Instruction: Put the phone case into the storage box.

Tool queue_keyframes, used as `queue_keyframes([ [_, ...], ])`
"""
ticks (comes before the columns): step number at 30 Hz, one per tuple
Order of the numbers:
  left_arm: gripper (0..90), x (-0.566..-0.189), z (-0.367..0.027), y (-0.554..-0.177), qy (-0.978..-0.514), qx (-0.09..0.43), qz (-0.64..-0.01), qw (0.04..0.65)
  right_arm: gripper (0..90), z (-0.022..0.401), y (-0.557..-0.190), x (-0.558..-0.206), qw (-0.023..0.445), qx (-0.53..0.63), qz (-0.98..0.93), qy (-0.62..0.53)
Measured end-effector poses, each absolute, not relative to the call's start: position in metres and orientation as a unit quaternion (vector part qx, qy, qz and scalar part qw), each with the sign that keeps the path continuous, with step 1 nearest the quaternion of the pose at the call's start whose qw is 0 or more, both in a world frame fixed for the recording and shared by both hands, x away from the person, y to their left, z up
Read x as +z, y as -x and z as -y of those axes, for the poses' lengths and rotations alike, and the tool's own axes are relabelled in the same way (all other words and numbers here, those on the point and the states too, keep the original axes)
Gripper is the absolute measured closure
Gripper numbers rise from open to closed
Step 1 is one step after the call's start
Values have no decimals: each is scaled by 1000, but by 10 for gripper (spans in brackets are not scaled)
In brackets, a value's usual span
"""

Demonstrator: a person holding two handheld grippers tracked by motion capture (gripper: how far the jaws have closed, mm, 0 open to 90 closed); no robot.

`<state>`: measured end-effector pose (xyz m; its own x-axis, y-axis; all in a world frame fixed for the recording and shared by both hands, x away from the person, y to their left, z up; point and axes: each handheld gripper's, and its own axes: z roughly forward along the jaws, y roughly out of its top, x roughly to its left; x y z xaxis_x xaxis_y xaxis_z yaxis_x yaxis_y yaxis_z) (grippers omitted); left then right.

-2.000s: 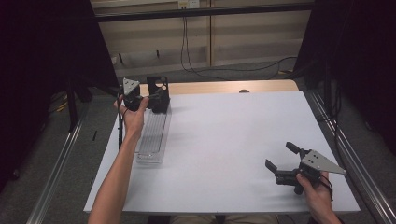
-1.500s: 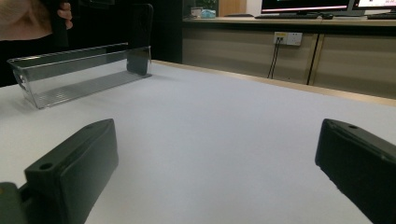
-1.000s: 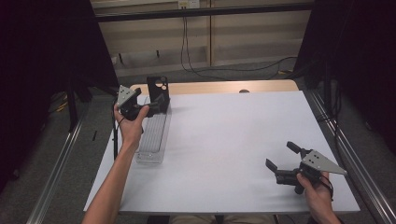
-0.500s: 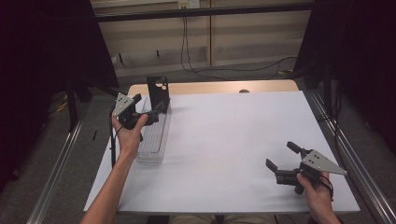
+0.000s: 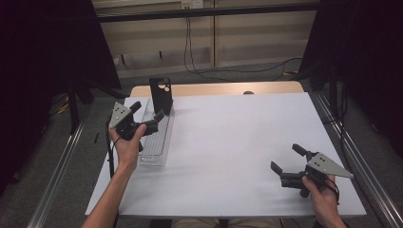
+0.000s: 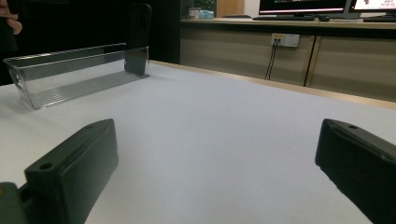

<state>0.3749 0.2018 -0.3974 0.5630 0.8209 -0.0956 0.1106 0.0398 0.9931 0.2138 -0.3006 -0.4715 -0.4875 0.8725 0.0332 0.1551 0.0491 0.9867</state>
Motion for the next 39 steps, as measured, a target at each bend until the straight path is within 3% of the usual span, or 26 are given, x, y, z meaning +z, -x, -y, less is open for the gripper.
queue_keyframes([
  [39, 21, -428, -234, -302, -645, 292, -363, 606, 0, 301, -213, -471, 323, 563, -650, -396],
])
